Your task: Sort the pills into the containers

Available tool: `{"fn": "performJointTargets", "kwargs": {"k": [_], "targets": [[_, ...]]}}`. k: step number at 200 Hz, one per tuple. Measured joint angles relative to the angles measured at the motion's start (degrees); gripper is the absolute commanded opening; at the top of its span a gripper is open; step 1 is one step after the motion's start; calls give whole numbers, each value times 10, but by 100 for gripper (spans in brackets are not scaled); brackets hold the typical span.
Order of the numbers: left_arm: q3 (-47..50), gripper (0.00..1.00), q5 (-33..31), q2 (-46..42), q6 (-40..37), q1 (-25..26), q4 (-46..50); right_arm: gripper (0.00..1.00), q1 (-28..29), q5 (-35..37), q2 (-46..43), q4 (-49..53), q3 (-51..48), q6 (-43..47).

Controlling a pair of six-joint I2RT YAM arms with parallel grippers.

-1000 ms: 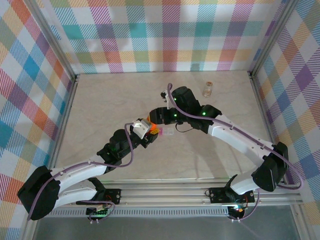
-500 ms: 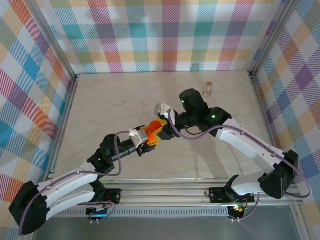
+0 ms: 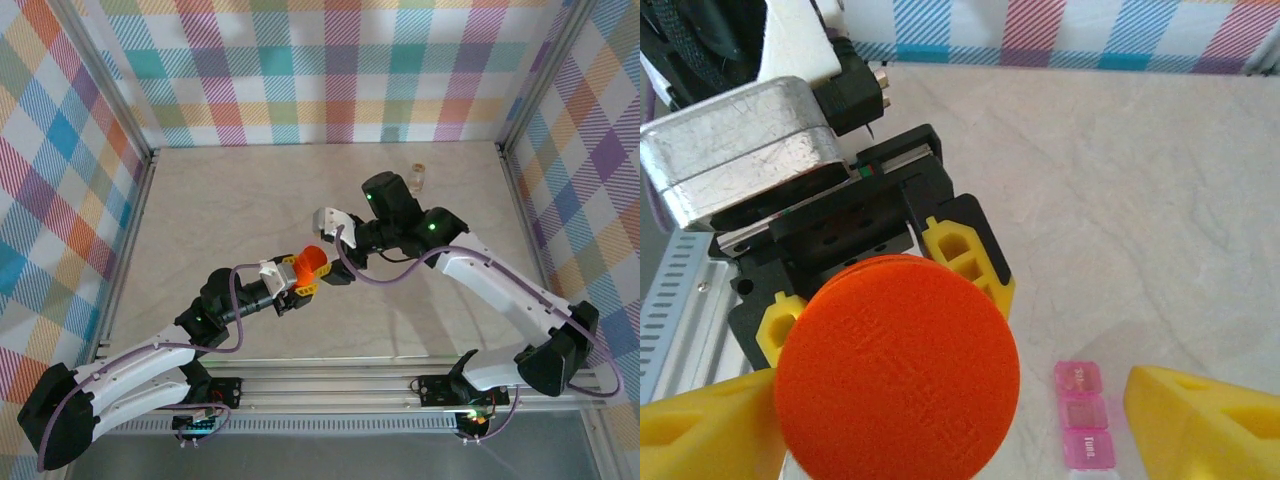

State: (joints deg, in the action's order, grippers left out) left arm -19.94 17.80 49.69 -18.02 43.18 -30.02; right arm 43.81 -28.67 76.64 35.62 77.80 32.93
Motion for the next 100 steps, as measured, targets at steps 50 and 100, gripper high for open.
{"fn": "performJointTargets", "kwargs": {"k": [50, 100], "targets": [[-1, 5, -58, 16, 0, 0, -1, 79, 0, 53, -38, -86, -13, -256], [-5, 4, -105, 42, 4, -1, -1, 79, 22, 171, -3, -100, 7, -491]]}}
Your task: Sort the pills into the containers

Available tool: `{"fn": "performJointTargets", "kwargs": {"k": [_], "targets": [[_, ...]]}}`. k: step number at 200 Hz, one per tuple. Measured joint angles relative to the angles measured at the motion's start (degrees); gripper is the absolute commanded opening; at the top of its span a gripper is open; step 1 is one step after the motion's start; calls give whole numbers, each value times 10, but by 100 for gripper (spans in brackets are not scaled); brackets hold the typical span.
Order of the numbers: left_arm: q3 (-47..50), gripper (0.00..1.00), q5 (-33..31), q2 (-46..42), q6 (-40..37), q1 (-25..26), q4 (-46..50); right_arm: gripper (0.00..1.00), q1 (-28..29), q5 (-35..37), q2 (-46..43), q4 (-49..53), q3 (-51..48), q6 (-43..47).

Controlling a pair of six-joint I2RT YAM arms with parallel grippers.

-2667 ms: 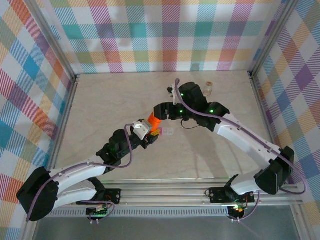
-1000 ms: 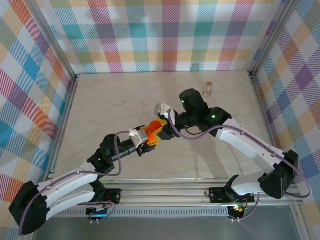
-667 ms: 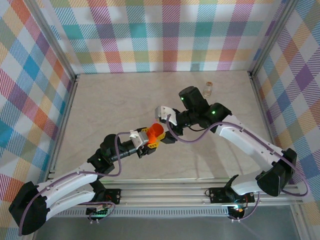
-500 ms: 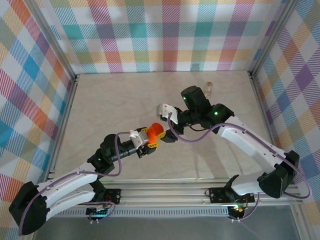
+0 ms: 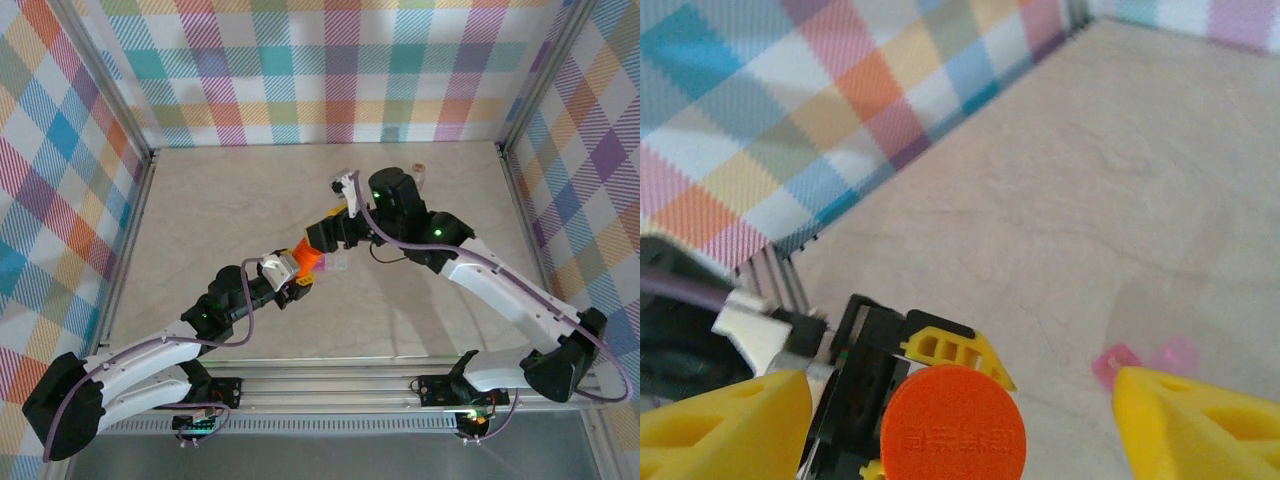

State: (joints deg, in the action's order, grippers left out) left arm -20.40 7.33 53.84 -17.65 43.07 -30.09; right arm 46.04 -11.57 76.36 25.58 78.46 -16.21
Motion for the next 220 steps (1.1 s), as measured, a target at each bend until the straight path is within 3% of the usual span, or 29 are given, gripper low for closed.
{"fn": "performJointTargets", "kwargs": {"k": [50, 141, 161, 186, 220], "targets": [[-3, 4, -22, 0, 0, 0, -2, 76, 37, 50, 47, 14, 10, -80], [-3, 4, -36, 0, 0, 0, -2, 65, 39, 18, 54, 22, -4, -102], [-3, 4, -36, 1, 0, 0, -2, 58, 39, 7, 53, 23, -8, -100], [-3, 3, -35, 1, 0, 0, -2, 45, 38, -12, 47, 7, -21, -70], [-3, 4, 2, -3, -4, 0, -2, 46, 31, -61, 17, -12, -55, 87]]}}
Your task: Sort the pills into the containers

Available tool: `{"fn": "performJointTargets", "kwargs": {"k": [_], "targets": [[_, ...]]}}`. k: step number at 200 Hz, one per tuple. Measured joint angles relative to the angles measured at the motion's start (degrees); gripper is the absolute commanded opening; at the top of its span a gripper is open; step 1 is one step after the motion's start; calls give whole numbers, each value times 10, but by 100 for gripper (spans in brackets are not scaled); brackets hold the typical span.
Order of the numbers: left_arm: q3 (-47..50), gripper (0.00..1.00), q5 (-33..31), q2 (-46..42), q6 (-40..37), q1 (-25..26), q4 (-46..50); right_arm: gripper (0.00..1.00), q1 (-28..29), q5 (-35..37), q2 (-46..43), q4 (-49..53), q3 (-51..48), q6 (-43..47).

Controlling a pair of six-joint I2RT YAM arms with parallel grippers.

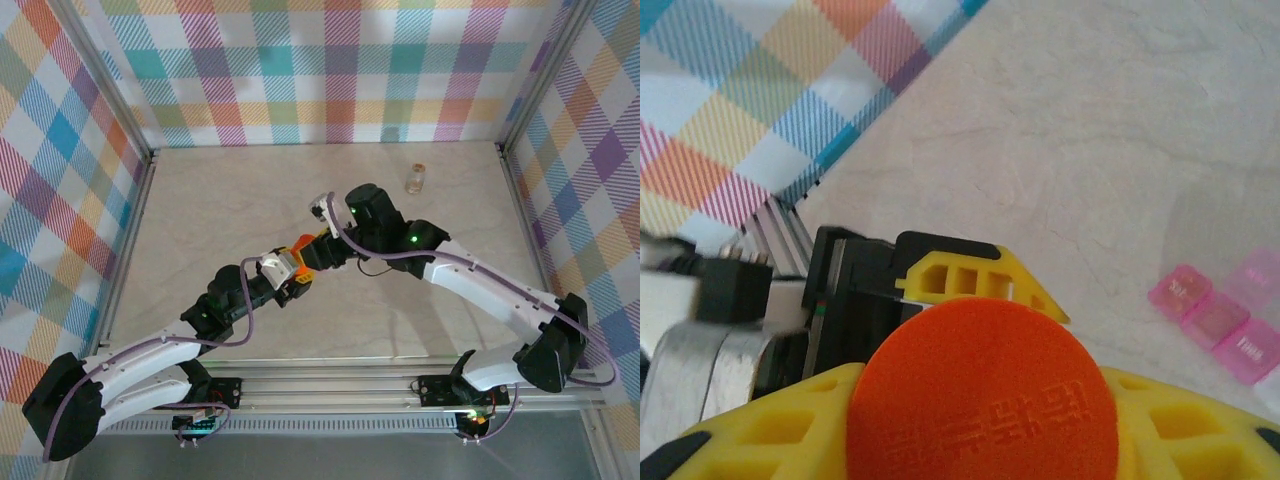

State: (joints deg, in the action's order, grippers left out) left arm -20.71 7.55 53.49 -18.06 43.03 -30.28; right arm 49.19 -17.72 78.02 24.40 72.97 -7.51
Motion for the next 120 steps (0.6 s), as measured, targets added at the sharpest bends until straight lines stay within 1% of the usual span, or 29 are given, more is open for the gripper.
{"fn": "performJointTargets", "kwargs": {"k": [15, 35, 44, 62, 79, 94, 120], "targets": [[0, 4, 30, -8, -6, 0, 1, 46, -2, -30, -15, 8, -8, 104], [2, 4, 68, -21, -15, 0, 5, 46, -7, -73, -23, 45, 1, 244], [3, 3, 84, -27, -18, 0, 8, 47, -13, -93, -20, 71, 13, 299], [3, 4, 107, -34, -22, 1, 14, 53, -26, -127, -6, 124, 42, 393], [3, 3, 117, -37, -22, 0, 20, 57, -34, -138, 10, 162, 65, 454], [3, 3, 121, -37, -20, 0, 23, 66, -38, -140, 24, 194, 85, 492], [3, 3, 121, -40, -14, 0, 24, 75, -43, -133, 45, 234, 114, 522]]}}
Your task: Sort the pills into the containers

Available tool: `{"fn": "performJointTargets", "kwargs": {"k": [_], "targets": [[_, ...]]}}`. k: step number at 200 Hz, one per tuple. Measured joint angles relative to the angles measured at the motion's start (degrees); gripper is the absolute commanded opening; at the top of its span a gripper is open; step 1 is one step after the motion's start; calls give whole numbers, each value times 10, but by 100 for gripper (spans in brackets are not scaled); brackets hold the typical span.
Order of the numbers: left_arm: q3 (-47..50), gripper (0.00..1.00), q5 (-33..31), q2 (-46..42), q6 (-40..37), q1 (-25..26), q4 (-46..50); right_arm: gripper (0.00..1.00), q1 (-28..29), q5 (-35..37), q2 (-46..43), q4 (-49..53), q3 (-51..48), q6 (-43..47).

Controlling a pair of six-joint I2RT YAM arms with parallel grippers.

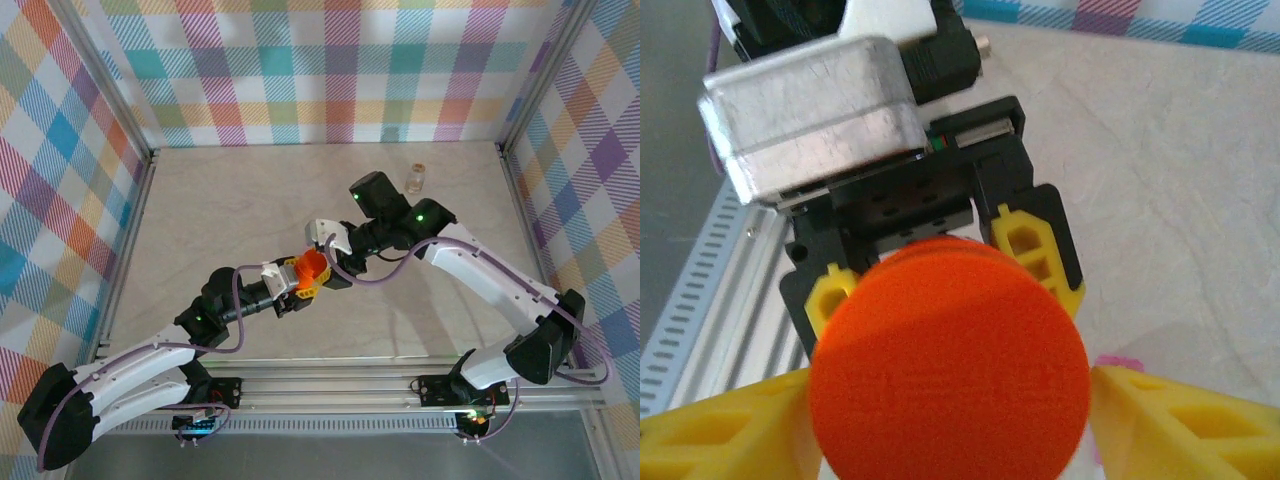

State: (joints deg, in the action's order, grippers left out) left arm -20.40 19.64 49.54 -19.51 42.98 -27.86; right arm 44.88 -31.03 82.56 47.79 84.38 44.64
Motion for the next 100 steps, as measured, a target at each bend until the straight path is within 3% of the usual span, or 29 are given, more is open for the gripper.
{"fn": "performJointTargets", "kwargs": {"k": [57, 100], "targets": [[0, 3, -26, -5, 2, 0, 7, 90, -9, 4, -31, -3, -13, -11], [0, 2, -62, -2, 2, 0, 7, 96, -10, 24, -92, -84, -43, -152]]}}
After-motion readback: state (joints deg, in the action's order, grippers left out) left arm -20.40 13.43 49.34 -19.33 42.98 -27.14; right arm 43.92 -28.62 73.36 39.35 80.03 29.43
